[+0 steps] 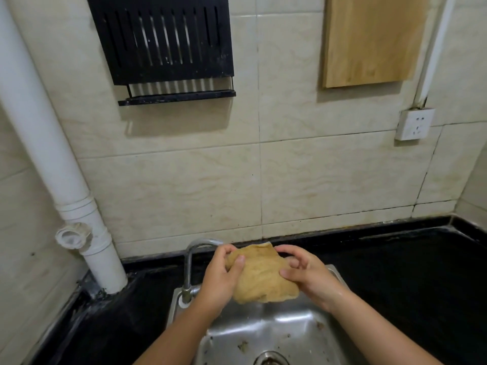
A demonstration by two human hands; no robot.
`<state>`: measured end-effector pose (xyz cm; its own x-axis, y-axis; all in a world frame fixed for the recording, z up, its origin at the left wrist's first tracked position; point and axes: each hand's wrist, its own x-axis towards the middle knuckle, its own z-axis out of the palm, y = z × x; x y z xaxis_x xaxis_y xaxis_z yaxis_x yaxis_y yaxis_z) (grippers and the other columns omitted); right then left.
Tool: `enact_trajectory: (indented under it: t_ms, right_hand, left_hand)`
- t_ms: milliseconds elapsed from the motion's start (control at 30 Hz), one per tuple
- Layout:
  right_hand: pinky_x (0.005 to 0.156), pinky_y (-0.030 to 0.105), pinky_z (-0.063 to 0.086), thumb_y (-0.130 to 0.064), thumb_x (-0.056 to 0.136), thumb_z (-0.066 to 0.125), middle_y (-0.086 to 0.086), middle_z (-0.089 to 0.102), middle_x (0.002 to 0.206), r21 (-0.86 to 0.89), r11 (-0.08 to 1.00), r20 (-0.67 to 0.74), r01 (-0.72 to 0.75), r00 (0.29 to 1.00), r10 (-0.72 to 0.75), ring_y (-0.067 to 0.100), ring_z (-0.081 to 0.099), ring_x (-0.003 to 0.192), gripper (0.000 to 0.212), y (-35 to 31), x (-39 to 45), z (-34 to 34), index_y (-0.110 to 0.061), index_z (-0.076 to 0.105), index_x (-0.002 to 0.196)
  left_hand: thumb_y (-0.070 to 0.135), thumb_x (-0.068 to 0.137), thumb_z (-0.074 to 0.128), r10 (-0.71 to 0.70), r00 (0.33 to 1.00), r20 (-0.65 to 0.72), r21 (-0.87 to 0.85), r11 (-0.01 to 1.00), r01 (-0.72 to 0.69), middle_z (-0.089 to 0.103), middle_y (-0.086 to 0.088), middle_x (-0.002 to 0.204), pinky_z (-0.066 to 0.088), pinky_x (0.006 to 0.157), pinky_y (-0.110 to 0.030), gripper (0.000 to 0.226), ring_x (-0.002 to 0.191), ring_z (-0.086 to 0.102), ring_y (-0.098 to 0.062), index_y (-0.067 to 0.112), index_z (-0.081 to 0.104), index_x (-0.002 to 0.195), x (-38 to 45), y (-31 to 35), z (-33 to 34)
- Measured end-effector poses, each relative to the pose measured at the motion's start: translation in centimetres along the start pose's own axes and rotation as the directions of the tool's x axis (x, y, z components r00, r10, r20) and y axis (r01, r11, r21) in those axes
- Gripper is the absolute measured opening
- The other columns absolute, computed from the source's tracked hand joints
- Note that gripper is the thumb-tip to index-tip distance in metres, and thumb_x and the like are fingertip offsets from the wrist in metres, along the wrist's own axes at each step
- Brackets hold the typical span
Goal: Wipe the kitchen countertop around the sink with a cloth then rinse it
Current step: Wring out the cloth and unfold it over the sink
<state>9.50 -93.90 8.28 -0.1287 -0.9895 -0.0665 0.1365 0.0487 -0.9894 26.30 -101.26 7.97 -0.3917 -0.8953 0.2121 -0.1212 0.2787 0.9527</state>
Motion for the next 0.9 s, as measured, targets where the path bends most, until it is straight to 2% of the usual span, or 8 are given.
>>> enact_trajectory:
  t_ms: [100,233,333,400,533,667,733,900]
  right_hand:
    - [0.063,0.012,0.05,0.018,0.084,0.045,-0.001,0.064,0.09,-0.134,0.981,-0.024,0.138,0.99,-0.142,0.002,0.064,0.076,0.037,-0.6,0.0,-0.2,-0.014,0.059,0.097]
    - [0.074,0.014,0.049,0.015,0.086,0.045,-0.005,0.062,0.096,-0.408,0.891,0.144,0.199,0.978,-0.152,-0.003,0.062,0.082,0.042,-1.8,0.5,-0.1,-0.023,0.058,0.097]
    - [0.07,0.02,0.048,0.014,0.086,0.045,0.003,0.06,0.086,-0.437,0.881,0.184,0.185,0.976,-0.113,0.01,0.059,0.077,0.04,-2.5,1.0,0.1,-0.023,0.05,0.099]
    - [0.064,0.019,0.046,0.013,0.086,0.049,0.003,0.06,0.082,-0.417,0.89,0.207,0.182,0.973,-0.103,0.007,0.059,0.071,0.035,-3.0,1.3,0.0,-0.02,0.048,0.096]
    - [0.059,0.019,0.046,0.005,0.082,0.056,-0.005,0.061,0.076,-0.402,0.9,0.28,0.17,0.958,-0.056,0.004,0.058,0.066,0.025,-3.9,1.3,-0.3,-0.017,0.05,0.093]
    - [0.062,0.026,0.043,-0.01,0.07,0.06,-0.001,0.057,0.077,-0.412,0.893,0.271,0.182,0.96,-0.07,0.018,0.052,0.072,0.019,-4.7,0.9,-0.5,-0.017,0.051,0.086]
    - [0.065,0.028,0.044,-0.004,0.074,0.065,0.0,0.057,0.079,-0.416,0.89,0.242,0.185,0.966,-0.088,0.02,0.051,0.076,0.021,-5.0,1.0,-0.8,-0.016,0.051,0.085]
    - [0.069,0.02,0.047,0.005,0.083,0.06,-0.007,0.062,0.079,-0.494,0.843,0.228,0.212,0.967,-0.11,0.005,0.058,0.075,0.025,-5.9,1.3,-0.8,-0.018,0.055,0.09]
  left_hand:
    - [0.011,0.088,0.058,-0.075,0.982,0.173,0.067,0.996,0.065,0.06,0.002,0.097,0.048,0.072,-0.019,0.021,0.086,0.058,-0.008,0.031,0.051,0.09,0.1,-0.3,-0.4]
    - [0.011,0.082,0.066,-0.11,0.953,0.281,0.067,0.993,0.095,0.055,0.011,0.11,0.041,0.097,-0.022,0.043,0.109,0.052,-0.006,0.034,0.042,0.109,0.3,-0.3,-0.9]
    - [0.003,0.082,0.065,-0.065,0.951,0.302,0.038,0.998,0.056,0.055,0.009,0.103,0.045,0.089,-0.017,0.055,0.1,0.055,-0.003,0.025,0.036,0.123,0.2,0.3,-0.4]
    - [0.003,0.082,0.064,-0.038,0.958,0.284,0.059,0.998,0.022,0.053,0.01,0.102,0.046,0.089,-0.017,0.058,0.098,0.055,-0.003,0.021,0.035,0.129,0.2,0.5,-0.2]
    - [0.011,0.081,0.067,-0.024,0.945,0.325,0.174,0.984,-0.035,0.045,0.011,0.114,0.044,0.094,-0.021,0.042,0.108,0.052,-0.005,0.035,0.047,0.109,0.6,0.5,-0.3]
    - [-0.007,0.087,0.053,0.003,0.95,0.312,0.072,0.997,-0.026,0.058,0.005,0.089,0.046,0.073,-0.011,0.024,0.073,0.058,0.011,0.016,0.052,0.078,0.8,1.2,-0.4]
    - [-0.006,0.089,0.051,-0.005,0.941,0.339,0.063,0.998,-0.018,0.053,0.004,0.077,0.042,0.064,-0.009,0.024,0.061,0.053,0.01,0.014,0.047,0.075,0.8,1.6,-0.5]
    - [0.017,0.068,0.055,0.018,0.941,0.338,-0.045,0.999,-0.003,0.057,0.011,0.107,0.043,0.071,-0.01,0.013,0.087,0.054,0.007,0.012,0.043,0.07,1.2,1.6,-0.5]
